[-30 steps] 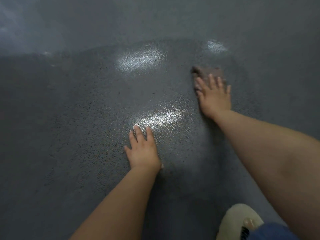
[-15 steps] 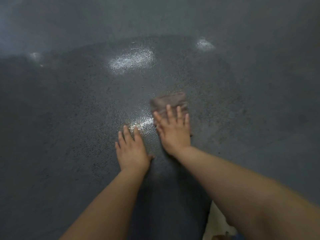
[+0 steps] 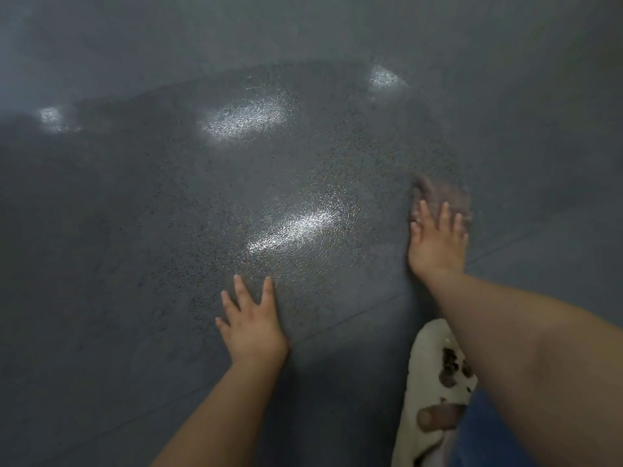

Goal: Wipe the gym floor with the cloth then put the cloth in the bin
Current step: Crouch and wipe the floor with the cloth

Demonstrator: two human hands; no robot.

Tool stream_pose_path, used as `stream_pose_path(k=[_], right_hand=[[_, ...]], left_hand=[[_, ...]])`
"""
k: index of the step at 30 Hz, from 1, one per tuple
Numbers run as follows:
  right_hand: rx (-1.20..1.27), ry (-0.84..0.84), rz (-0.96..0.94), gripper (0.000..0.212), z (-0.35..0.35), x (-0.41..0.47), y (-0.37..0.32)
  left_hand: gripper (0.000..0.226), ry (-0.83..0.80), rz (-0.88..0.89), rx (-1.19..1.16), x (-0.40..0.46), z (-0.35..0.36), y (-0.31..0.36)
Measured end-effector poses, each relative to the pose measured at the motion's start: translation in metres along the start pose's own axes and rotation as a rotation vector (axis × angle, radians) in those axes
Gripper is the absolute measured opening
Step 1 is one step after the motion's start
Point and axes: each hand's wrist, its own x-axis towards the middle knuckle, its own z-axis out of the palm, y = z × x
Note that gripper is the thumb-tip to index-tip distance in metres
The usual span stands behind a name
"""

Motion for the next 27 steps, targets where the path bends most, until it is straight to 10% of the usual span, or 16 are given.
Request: stream_pose_path(k=[7,20,27], right_hand=[[0.198,0.029,0.268,0.049,0.028,-0.054,-0.03],[-0.265,-0.092,-0.815,0.05,0.053,-0.106,-0.036],[-0.242,-0.055,-0.489,0.052,0.001,-0.009,-0.019]], left_hand=[[0.097,0.014,0.021,-0.049,0.003,0.005,-0.005],[0.092,0.05,0.008,-0.067,-0.013,0.021,-0.003],[0.085,0.016,0.031,-0.107,-0.01,0.026,0.003]])
